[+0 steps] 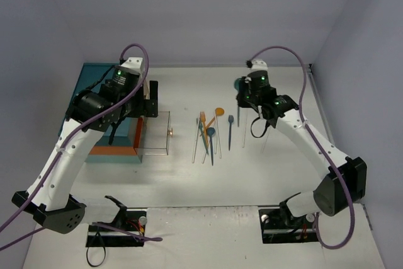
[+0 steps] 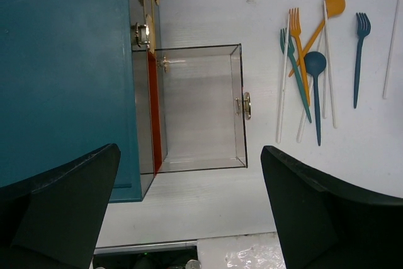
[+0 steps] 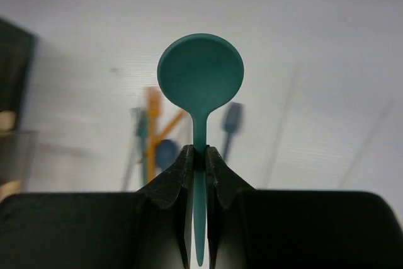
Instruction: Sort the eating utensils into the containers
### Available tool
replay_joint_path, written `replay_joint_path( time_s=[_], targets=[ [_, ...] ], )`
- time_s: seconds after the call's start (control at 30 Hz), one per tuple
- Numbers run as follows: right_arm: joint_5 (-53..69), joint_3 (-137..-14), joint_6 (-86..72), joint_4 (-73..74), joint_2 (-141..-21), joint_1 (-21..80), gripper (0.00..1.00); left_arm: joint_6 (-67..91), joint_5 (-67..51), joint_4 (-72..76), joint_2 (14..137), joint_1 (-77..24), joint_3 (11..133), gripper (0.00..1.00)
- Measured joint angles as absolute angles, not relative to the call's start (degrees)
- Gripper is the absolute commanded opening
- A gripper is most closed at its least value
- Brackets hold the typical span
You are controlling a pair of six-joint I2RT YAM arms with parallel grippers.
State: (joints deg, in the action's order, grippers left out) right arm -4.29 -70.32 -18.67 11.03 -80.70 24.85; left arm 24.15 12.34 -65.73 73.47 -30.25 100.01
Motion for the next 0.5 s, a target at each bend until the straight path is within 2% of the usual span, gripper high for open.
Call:
replay_joint_path(
  time_s=[0.2, 0.5],
  targets=[
    [-1.6, -84.9, -19.6, 6.1, -87.3, 39.2, 0.0, 24.4, 14.1, -65.7, 72.8, -28.5, 102.9, 0.94],
    [-1.1, -92.5, -26.9, -1.0, -103.5, 48.9, 0.0, 24.8, 18.5, -65.7, 68.1, -28.1, 102.8, 0.94]
  ],
)
